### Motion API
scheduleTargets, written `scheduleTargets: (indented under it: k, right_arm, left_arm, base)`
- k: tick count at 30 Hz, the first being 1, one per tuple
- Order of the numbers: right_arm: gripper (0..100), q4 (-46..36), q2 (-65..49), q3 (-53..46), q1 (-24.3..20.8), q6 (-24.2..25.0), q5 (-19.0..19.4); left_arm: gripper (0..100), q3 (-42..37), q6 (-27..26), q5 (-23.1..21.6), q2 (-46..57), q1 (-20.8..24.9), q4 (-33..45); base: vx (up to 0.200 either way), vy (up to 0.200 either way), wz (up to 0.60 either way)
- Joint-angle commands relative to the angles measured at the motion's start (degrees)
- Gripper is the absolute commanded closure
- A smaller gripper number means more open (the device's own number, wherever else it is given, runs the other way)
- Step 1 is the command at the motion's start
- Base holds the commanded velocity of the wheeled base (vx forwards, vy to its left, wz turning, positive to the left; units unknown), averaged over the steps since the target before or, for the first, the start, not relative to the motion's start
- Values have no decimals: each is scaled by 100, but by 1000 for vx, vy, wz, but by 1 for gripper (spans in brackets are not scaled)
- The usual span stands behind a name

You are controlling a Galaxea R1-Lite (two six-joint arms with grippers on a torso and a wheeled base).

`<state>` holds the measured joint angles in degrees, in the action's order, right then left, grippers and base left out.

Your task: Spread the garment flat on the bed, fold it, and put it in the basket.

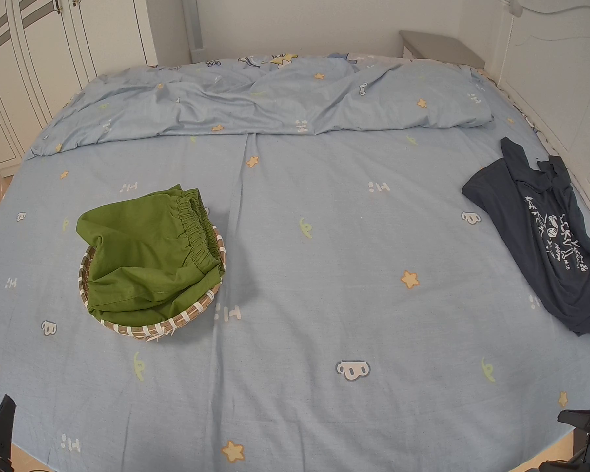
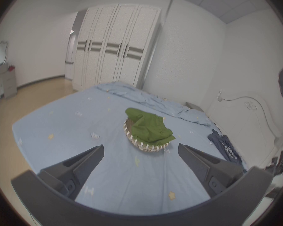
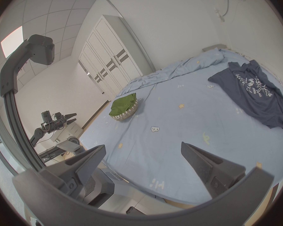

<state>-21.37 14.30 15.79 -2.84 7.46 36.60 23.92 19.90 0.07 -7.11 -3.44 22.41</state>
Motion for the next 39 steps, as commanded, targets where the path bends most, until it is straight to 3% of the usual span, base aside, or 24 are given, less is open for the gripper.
scheduleTargets:
  k: [1,4,7,8,11,13,16,19,20,21,22,23,24,25,28,30,32,39]
  right_arm:
    - [0,-60,-1105,-243,108,273,-249]
    - [0,-78,-1307,-357,319,300,-258]
    - [0,-69,-1342,-366,319,335,-293]
    - [0,1,-1377,-410,310,291,-487]
    - [0,19,-1368,-401,319,282,-1541]
    - [0,10,-1377,-419,319,150,-2324]
    - [0,89,-1377,-498,310,19,-2983]
    - [0,731,-1377,-832,319,10,-3976]
    - [0,731,-1377,-832,319,10,-3976]
    - [0,1698,-1377,-1280,319,-25,-4723]
    - [0,1698,-1377,-1280,319,-25,-4723]
    - [0,2453,-1377,-1544,310,-219,-5092]
    - [0,2453,-1377,-1544,310,-219,-5092]
    - [0,2436,-1377,-1570,310,-685,-5136]
    - [0,2427,-1377,-1570,310,-931,-4969]
    - [0,2392,-1377,-1579,310,-904,-4108]
    - [0,2111,-1377,-1579,293,-860,-3431]
    - [0,2058,-1430,-1561,293,-649,-3563]
  left_arm:
    - [0,-1047,-794,19,227,80,-1045]
    - [0,-1847,-1489,63,227,80,-1617]
    - [0,-2084,-1647,204,236,115,-1819]
    - [0,-2216,-1699,450,227,115,-2091]
    - [0,-2392,-1752,863,227,115,-2487]
    - [0,-2392,-1972,880,227,115,-2522]
    - [0,-2392,-2007,854,227,124,-2513]
    - [0,-2392,-1664,766,491,273,-2443]
    - [0,-2392,-1664,766,491,273,-2443]
    - [0,-2392,-1620,634,711,326,-2434]
    - [0,-2392,-1620,634,711,326,-2434]
    - [0,-2392,-1656,590,711,326,-2434]
    - [0,-2392,-1656,590,711,326,-2434]
    - [0,-2392,-1770,511,711,326,-2425]
    - [0,-2392,-2104,239,711,326,-2276]
    - [0,-2392,-2385,-78,711,335,-2258]
    - [0,-2392,-2359,-78,711,335,-2241]
    - [0,-2392,-2060,-42,711,335,-2249]
  base:
    - [0,0,0]
    - [0,0,0]
    - [0,0,0]
    - [0,0,0]
    - [0,0,0]
    - [0,0,0]
    - [0,0,0]
    - [0,0,0]
    - [0,0,0]
    - [0,0,0]
    - [0,0,0]
    - [0,0,0]
    - [0,0,0]
    - [0,0,0]
    - [0,0,0]
    - [0,0,0]
    - [0,0,0]
    - [0,0,0]
